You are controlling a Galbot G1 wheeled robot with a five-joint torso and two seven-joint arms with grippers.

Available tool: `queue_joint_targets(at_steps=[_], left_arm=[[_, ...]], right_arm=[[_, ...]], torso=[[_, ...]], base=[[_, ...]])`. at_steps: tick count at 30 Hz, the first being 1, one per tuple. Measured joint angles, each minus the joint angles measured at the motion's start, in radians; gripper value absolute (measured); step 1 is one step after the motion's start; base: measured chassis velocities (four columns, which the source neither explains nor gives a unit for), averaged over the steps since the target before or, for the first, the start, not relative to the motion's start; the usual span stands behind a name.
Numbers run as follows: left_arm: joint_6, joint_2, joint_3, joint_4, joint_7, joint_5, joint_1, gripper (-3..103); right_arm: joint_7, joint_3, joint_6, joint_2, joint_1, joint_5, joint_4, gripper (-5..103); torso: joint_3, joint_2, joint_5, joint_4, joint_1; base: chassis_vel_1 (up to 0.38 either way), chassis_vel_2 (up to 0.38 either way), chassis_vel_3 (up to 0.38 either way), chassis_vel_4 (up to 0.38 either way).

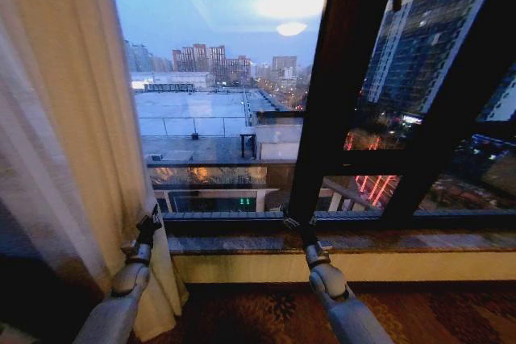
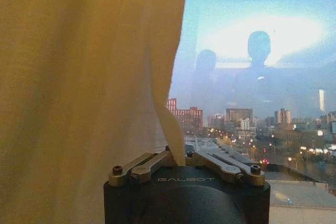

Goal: Open the curtains by pulling them apart, changing their state from closed to fully open.

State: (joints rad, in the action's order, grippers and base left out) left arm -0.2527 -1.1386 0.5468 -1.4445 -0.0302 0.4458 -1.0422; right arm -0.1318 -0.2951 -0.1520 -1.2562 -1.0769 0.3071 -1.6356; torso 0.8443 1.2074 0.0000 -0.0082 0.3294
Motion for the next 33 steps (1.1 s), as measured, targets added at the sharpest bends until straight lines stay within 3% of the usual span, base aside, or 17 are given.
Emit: queue_joint_targets(at_steps=[19,33], left_arm=[[-0.004,0.004,0.002,0.006,-0.001,0.002,0.005,0],[-0.004,0.004,-0.003,0.020,0.000,0.005,0.018,0]], right_arm=[[0.000,0.001,0.000,-0.001,0.000,0.000,0.000,100],[0.000,0.000,0.000,0.000,0.000,0.000,0.000,100]], torso=[[0.000,0.000,-0.0006,0.0007,0.000],[0.000,0.000,0.0003,-0.0002,0.000]], base=[[0.142,0.146,-0.146,-0.146],[0.020,0.025,-0.015,-0.024]])
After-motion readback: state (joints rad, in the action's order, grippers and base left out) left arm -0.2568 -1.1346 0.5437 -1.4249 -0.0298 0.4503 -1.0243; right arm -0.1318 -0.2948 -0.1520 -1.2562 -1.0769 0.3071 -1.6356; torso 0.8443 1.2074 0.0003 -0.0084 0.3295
